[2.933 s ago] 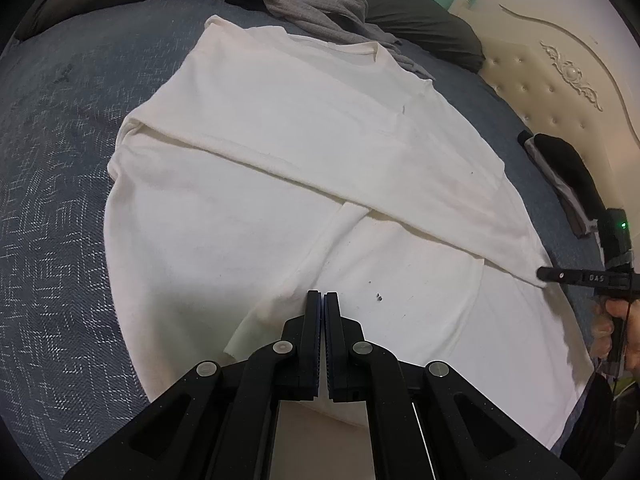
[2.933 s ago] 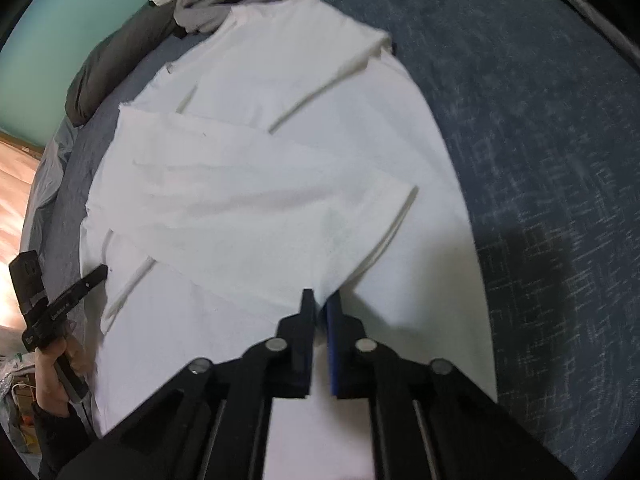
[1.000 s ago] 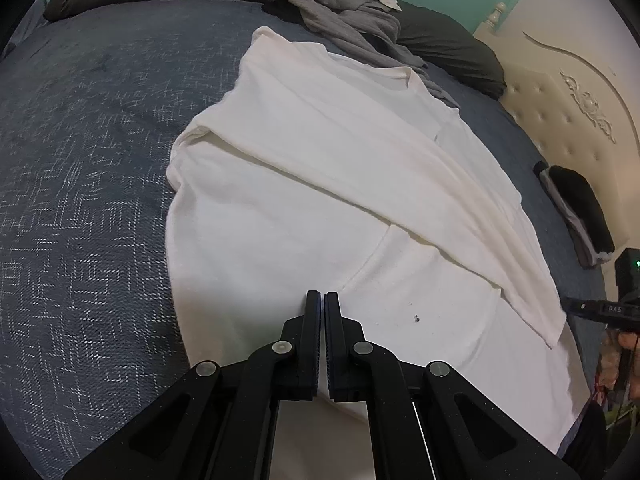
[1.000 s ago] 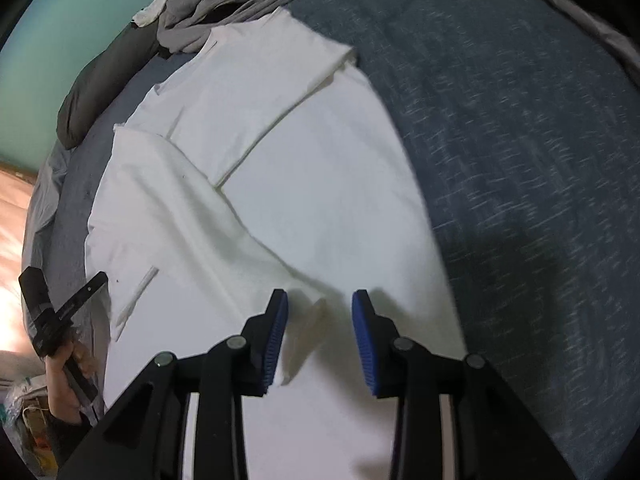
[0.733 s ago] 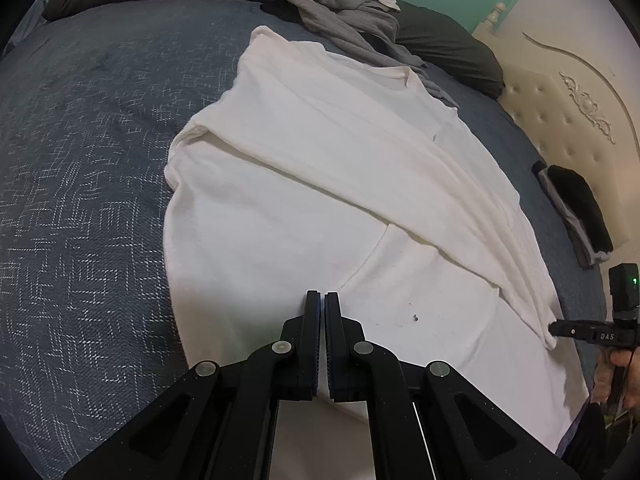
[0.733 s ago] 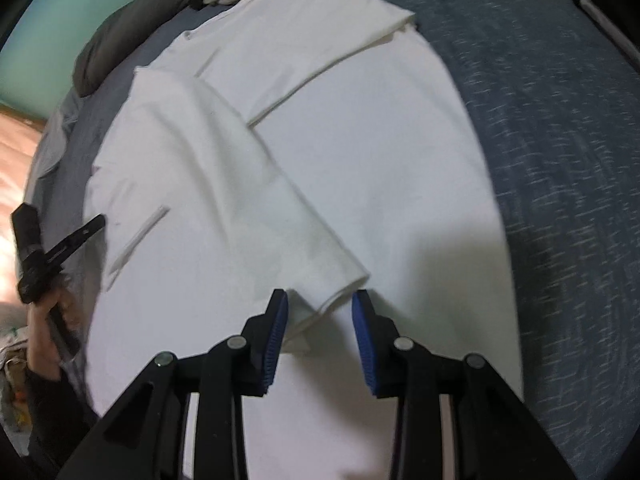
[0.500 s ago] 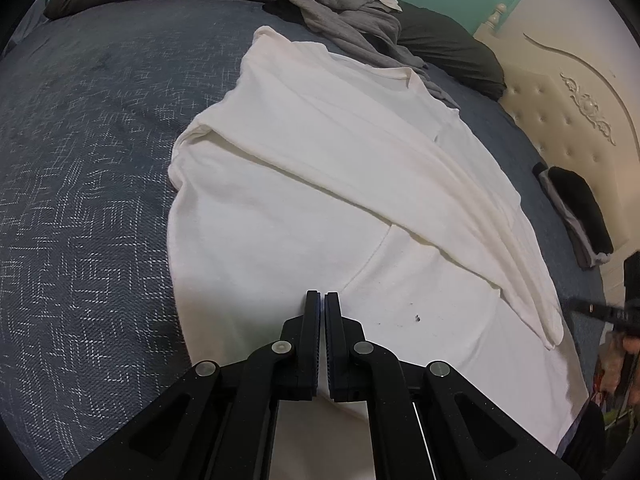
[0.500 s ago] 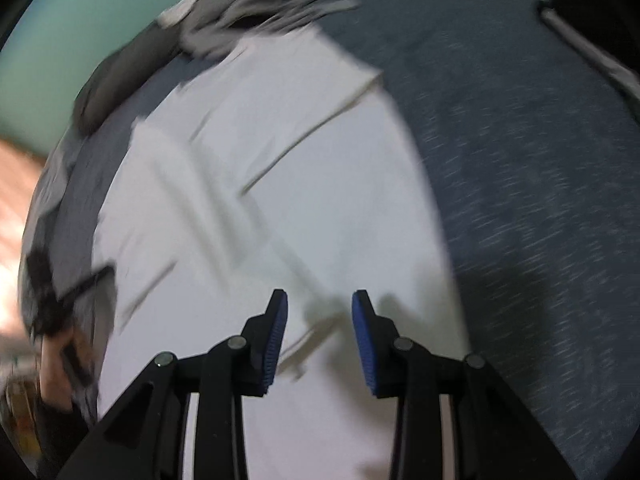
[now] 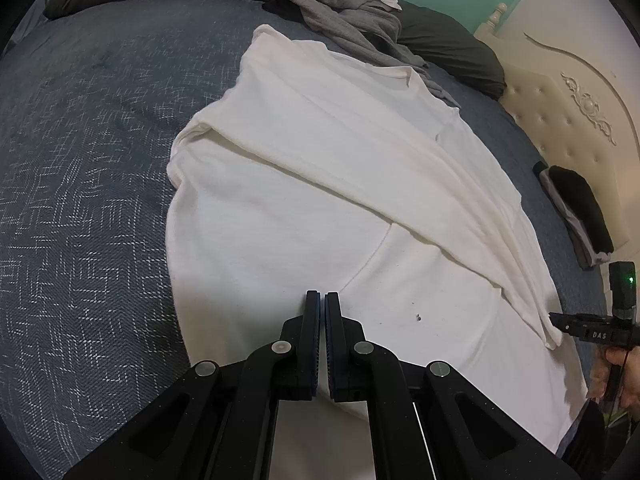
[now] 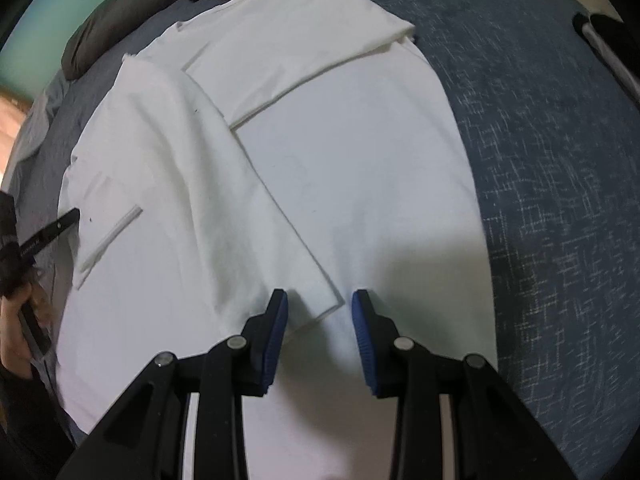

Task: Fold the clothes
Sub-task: 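Open the right gripper to release the sleeve, then pinch the shirt body again, then pinch the folded sleeve edge with the right gripper and press it flat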

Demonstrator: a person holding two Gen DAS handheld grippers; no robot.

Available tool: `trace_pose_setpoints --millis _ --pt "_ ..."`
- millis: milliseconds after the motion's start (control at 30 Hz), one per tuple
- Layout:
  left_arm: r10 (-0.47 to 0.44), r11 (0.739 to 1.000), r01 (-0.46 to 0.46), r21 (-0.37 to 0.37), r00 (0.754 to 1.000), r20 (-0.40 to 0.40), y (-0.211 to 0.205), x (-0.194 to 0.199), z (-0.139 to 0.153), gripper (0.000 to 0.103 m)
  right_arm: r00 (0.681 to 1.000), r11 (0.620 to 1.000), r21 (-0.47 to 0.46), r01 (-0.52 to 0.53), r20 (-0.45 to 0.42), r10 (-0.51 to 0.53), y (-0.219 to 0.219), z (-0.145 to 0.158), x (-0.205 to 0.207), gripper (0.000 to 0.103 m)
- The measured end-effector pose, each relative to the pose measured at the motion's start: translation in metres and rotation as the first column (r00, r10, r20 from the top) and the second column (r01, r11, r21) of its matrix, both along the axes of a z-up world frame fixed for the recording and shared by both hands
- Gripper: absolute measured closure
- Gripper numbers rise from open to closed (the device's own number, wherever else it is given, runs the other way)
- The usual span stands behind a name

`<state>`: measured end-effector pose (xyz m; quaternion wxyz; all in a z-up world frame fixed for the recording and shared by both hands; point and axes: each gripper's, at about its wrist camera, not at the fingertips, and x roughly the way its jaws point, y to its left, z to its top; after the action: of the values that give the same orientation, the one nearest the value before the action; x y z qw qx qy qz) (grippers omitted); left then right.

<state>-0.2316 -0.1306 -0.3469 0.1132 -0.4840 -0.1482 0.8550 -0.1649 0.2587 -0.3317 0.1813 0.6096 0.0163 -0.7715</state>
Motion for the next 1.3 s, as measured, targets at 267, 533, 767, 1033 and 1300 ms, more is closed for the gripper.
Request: trace_pose_setpoints --millis 267,533,767,1033,1300 --pt "0.000 1.000 0.000 0.000 1.000 0.001 -0.001 0.003 0.000 0.101 0.998 0.999 -0.010 -0.047 -0.038 0.046 0.007 0.008 0.007 0.101" --pt "-0.002 1.000 0.002 -0.001 1.000 0.002 -0.001 0.004 0.000 0.101 0.992 0.999 -0.048 -0.025 -0.123 0.019 0.030 0.036 0.011 0.101" --pt "-0.002 1.000 0.002 -0.004 1.000 0.004 -0.001 0.005 0.001 0.101 0.979 0.998 -0.040 0.056 -0.193 -0.063 0.022 0.055 -0.036 0.101" --pt "-0.002 1.000 0.002 -0.004 1.000 0.008 0.000 0.004 -0.002 0.101 0.982 0.997 -0.001 0.082 -0.172 -0.081 0.027 0.028 -0.068 0.101" --pt "-0.002 1.000 0.002 -0.004 1.000 0.010 0.000 0.002 -0.002 0.101 0.980 0.987 0.053 0.153 -0.138 -0.144 0.038 0.014 -0.068 0.098"
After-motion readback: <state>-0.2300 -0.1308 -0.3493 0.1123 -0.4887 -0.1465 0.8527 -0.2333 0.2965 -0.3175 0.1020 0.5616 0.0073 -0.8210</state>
